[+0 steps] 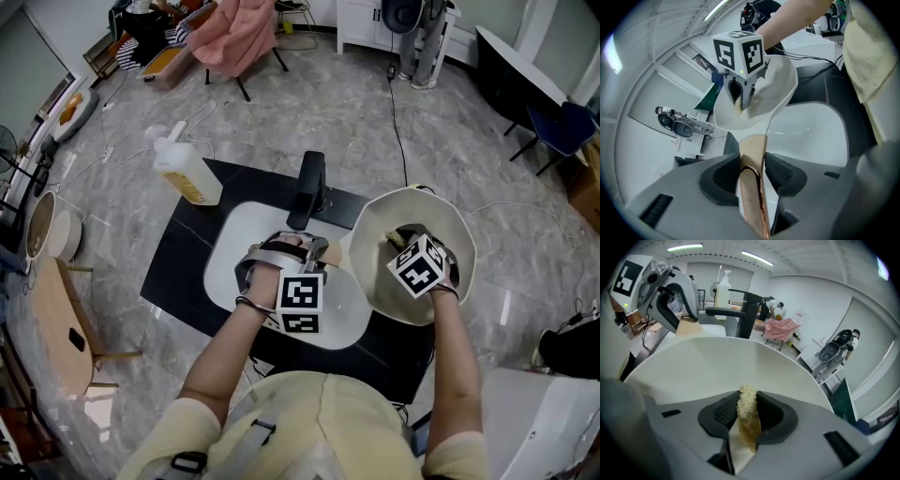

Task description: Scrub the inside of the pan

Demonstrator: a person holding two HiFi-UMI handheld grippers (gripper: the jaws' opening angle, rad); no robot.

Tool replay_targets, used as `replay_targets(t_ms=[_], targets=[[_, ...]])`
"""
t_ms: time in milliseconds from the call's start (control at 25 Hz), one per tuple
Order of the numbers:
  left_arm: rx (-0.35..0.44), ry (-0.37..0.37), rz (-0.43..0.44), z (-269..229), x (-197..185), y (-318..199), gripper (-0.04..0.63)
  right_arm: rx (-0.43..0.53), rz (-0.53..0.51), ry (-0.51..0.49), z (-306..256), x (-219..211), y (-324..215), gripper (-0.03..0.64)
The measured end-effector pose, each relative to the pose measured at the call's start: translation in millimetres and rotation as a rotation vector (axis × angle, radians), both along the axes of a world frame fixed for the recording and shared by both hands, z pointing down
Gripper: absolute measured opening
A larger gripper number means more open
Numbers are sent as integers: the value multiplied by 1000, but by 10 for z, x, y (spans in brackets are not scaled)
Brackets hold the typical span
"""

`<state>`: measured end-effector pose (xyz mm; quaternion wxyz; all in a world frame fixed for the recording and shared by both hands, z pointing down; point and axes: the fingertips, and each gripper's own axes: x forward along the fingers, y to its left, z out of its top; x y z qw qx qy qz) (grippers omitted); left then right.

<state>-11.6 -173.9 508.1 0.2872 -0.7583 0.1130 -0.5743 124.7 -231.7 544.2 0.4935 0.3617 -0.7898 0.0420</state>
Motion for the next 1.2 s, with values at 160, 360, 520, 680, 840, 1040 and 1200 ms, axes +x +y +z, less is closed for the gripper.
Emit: replay_targets(t_ms=[160, 360, 520, 680, 840, 1040, 1200], targets=[[1, 0, -1, 2, 9, 3, 166, -42, -97, -11, 53, -169, 109, 110], [5, 0, -1, -2, 10, 5, 166, -76, -114, 70, 216, -126, 136, 110], [5, -2, -2, -1, 11, 5, 166, -71, -71, 139, 272, 42, 73, 110], [4, -1, 0, -7, 20, 14, 166, -89, -1, 174, 298, 240, 50, 107], [4, 0, 3, -13, 27, 16, 166, -152, 47, 205, 334, 405, 106, 107], [6, -5, 3, -8, 23, 17, 166, -257, 66, 249, 369, 540, 254, 107], [8, -5, 4, -10, 28, 13, 166, -344, 65, 270, 392, 595, 407, 107]])
